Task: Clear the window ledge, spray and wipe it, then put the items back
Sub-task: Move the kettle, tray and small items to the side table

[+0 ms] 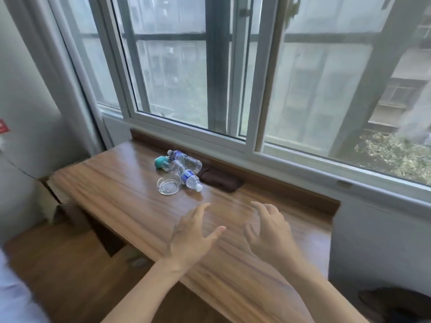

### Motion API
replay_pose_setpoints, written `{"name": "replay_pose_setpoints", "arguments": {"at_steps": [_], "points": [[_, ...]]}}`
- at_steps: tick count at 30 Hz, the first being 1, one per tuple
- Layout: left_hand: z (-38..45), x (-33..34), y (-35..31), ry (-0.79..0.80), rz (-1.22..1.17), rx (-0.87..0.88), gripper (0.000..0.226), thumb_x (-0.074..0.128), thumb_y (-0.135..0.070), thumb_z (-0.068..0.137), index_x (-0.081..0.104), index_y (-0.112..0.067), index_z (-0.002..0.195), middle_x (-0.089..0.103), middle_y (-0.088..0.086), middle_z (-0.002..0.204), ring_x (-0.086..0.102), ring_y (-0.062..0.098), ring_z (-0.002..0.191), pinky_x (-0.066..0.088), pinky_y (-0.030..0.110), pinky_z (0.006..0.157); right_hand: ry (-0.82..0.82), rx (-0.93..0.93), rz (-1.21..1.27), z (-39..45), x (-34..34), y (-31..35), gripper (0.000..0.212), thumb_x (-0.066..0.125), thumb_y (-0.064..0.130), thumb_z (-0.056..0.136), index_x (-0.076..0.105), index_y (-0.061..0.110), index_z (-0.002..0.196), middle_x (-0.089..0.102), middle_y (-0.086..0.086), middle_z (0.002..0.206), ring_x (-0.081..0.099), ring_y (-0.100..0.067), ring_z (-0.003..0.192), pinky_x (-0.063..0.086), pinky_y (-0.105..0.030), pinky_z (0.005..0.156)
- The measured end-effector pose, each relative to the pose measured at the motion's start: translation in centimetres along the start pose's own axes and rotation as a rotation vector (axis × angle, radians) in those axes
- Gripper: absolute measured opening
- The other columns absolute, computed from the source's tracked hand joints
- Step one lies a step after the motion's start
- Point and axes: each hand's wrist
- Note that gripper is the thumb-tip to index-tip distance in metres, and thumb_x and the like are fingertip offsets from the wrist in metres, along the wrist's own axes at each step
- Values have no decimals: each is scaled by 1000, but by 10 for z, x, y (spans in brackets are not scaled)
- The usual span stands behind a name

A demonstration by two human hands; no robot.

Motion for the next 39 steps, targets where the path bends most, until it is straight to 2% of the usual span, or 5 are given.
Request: {"name": "replay_pose_setpoints", "arguments": {"at_steps": [14,19,28,32,39], "points": [[54,-64,108,-11,-30,-49,72,67,-64,88,40,-32,148,52,-7,149,47,15,136,45,41,110,94,-77,37,73,86,104,62,56,45,99,38,26,155,50,-1,145,50,-25,132,42,-42,109],[83,-68,131,-15,-23,-75,69,68,-57,91,41,-30,148,53,-7,146,47,13,135,40,31,108,118,-82,39,111,112,116,58,57,45,97,42,28,149,57,-2,128,56,-27,120,47,-44,99],[182,-66,183,50,-19,-144,64,71,-50,91,45,-28,145,55,-6,143,49,17,133,41,33,108,152,-31,73,208,177,114,51,61,38,96,49,19,141,59,-6,121,58,-31,111,49,-44,90],[232,-66,210,85,-4,-191,65,72,-46,91,46,-25,146,54,-5,144,48,17,135,39,32,110,158,-17,74,249,206,111,46,65,34,91,56,17,133,60,-4,103,59,-31,98,49,-43,80],[318,-65,262,35,-60,-313,48,61,-45,99,53,-18,138,59,2,134,56,23,121,46,39,99,219,72,46,273,260,139,65,52,67,76,45,23,124,60,0,107,57,-27,106,46,-38,73]]}}
Point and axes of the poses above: each hand's wrist, its own z-axis towards the middle knuckle, its own x-axis out of the palm, y = z × x
